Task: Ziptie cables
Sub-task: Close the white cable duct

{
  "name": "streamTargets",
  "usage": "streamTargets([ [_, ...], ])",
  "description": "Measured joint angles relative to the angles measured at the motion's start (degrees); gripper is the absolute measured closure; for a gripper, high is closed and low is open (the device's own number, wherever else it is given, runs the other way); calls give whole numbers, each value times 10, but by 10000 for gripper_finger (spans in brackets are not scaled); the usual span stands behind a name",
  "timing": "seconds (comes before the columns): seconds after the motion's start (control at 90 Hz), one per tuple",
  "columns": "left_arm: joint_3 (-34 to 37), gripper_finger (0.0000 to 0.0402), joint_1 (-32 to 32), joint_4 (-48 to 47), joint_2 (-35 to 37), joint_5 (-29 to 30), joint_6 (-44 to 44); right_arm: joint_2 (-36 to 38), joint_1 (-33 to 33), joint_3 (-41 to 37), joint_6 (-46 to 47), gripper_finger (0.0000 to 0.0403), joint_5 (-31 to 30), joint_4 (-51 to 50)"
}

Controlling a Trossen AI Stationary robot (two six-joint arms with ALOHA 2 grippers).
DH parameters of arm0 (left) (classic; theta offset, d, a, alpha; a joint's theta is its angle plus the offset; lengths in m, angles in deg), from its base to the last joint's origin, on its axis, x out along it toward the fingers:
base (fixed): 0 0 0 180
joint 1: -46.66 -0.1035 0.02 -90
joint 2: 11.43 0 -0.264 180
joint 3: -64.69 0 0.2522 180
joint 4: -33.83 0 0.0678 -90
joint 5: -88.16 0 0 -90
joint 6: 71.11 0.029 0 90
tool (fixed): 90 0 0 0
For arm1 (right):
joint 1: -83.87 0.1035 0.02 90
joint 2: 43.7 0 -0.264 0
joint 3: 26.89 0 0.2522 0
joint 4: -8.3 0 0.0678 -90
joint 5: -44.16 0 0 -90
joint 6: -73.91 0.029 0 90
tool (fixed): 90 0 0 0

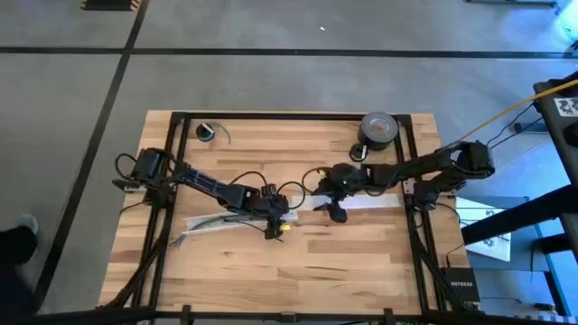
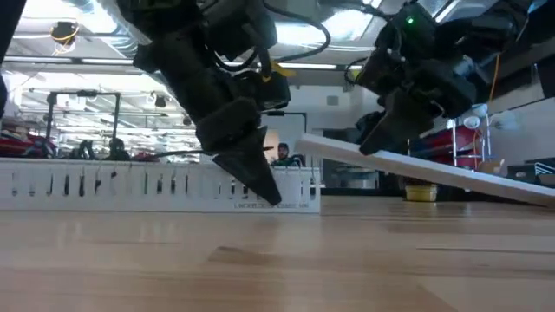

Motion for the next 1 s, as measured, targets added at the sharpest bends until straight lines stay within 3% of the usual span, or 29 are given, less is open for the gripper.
streamTargets([
  [0.344, 0, 168, 0, 22, 0, 0, 10, 0, 8, 0, 13, 188, -38, -8],
  [1.0, 0, 168, -2, 46, -2, -2, 6, -29, 9, 0, 93, 188, 20, -3],
])
